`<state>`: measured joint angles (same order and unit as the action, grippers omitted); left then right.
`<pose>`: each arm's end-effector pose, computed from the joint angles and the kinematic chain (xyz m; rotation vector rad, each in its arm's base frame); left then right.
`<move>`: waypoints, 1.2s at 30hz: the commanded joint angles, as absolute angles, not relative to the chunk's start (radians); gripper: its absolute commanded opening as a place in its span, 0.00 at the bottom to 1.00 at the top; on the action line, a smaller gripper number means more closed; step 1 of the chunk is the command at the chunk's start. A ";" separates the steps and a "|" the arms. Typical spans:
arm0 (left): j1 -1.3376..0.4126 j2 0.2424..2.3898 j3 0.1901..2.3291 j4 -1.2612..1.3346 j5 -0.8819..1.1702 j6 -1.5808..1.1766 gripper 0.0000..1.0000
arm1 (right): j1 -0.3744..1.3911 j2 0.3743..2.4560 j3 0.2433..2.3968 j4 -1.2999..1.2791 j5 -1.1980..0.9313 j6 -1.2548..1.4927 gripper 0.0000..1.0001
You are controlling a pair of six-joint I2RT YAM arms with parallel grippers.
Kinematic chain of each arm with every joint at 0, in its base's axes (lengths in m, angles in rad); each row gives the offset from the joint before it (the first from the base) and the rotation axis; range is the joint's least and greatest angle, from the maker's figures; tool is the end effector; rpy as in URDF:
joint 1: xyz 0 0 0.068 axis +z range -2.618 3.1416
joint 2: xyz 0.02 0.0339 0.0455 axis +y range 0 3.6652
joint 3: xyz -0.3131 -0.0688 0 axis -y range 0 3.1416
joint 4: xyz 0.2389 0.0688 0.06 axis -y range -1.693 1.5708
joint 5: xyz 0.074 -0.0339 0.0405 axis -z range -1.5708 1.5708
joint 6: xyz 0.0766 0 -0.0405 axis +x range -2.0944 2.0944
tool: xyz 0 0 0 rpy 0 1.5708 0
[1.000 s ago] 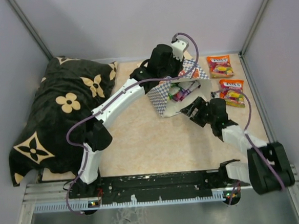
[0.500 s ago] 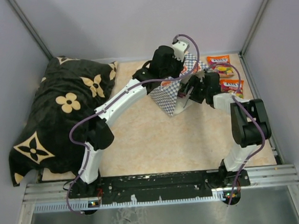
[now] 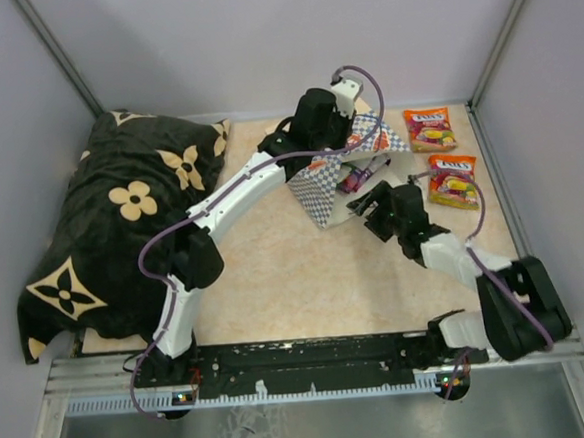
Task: Take the snacks out of the paper bag
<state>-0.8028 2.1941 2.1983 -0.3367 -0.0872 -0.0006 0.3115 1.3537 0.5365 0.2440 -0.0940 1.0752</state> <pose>0.4101 -0.4151 0.3797 0.6975 1.7982 -0.4597 0.2701 0.0945 0.2046 0.7961 2.1393 0.8770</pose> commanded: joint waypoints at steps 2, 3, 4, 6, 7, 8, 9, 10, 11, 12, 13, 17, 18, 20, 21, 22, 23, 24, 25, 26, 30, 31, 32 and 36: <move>-0.778 2.166 2.191 -0.319 -0.083 -0.005 0.00 | 0.309 1.094 0.535 -0.016 0.089 1.039 0.78; -0.778 2.166 2.189 -0.318 -0.082 -0.005 0.00 | 0.309 1.054 0.539 -0.063 0.086 1.021 0.78; -0.778 2.167 2.189 -0.318 -0.081 -0.007 0.00 | 0.309 1.019 0.548 -0.106 0.083 1.000 0.77; -0.777 2.169 2.187 -0.312 -0.080 -0.006 0.00 | 0.309 0.969 0.584 -0.186 0.068 0.958 0.74; -0.778 2.170 2.186 -0.308 -0.081 -0.004 0.00 | 0.310 0.961 0.609 -0.218 0.055 0.943 0.72; -0.776 2.172 2.186 -0.304 -0.084 -0.003 0.00 | 0.309 0.956 0.625 -0.223 0.044 0.937 0.69; -0.775 2.173 2.187 -0.301 -0.086 -0.003 0.00 | 0.308 0.957 0.632 -0.198 0.018 0.939 0.66; -0.775 2.174 2.189 -0.300 -0.087 -0.005 0.00 | 0.308 0.966 0.633 -0.156 0.000 0.949 0.63; -0.775 2.174 2.190 -0.298 -0.087 -0.008 0.00 | 0.308 0.984 0.632 -0.103 -0.017 0.959 0.60; -0.775 2.173 2.189 -0.299 -0.086 -0.013 0.00 | 0.308 1.010 0.636 -0.054 -0.028 0.971 0.58; -0.775 2.172 2.188 -0.300 -0.087 -0.017 0.00 | 0.308 1.046 0.644 -0.002 -0.034 0.977 0.56; -0.775 2.144 2.165 -0.302 -0.087 -0.038 0.00 | 0.305 1.229 0.677 0.197 -0.058 1.016 0.52; -0.775 2.137 2.157 -0.301 -0.090 -0.042 0.00 | 0.305 1.276 0.679 0.239 -0.071 1.031 0.51; -0.774 2.123 2.141 -0.293 -0.094 -0.047 0.00 | 0.307 1.364 0.669 0.352 -0.090 1.061 0.51; -0.775 2.117 2.131 -0.288 -0.094 -0.050 0.00 | 0.306 1.408 0.664 0.408 -0.097 1.081 0.51; -0.775 2.112 2.126 -0.284 -0.092 -0.054 0.00 | 0.307 1.447 0.664 0.455 -0.103 1.095 0.50; -0.775 2.110 2.121 -0.281 -0.089 -0.058 0.00 | 0.308 1.485 0.669 0.490 -0.102 1.101 0.50; -0.775 2.109 2.120 -0.281 -0.084 -0.062 0.00 | 0.310 1.523 0.684 0.501 -0.102 1.107 0.50; -0.775 2.109 2.120 -0.281 -0.078 -0.066 0.00 | 0.310 1.554 0.696 0.514 -0.103 1.110 0.51; -0.776 2.111 2.122 -0.281 -0.073 -0.071 0.00 | 0.312 1.585 0.704 0.539 -0.102 1.117 0.51; -0.778 2.117 2.123 -0.281 -0.071 -0.074 0.00 | 0.319 1.704 0.730 0.618 -0.101 1.144 0.51; -0.778 2.118 2.123 -0.282 -0.072 -0.075 0.00 | 0.322 1.725 0.733 0.644 -0.100 1.153 0.51; -0.778 2.118 2.123 -0.282 -0.072 -0.076 0.00 | 0.327 1.743 0.733 0.670 -0.094 1.162 0.51; -0.778 2.117 2.116 -0.278 -0.066 -0.084 0.00 | 0.355 1.821 0.757 0.770 -0.047 1.195 0.51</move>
<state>-0.7826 2.1651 2.1254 -0.3134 -0.0734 -0.0677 0.3248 1.7645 0.6983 0.5785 -0.0967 1.1500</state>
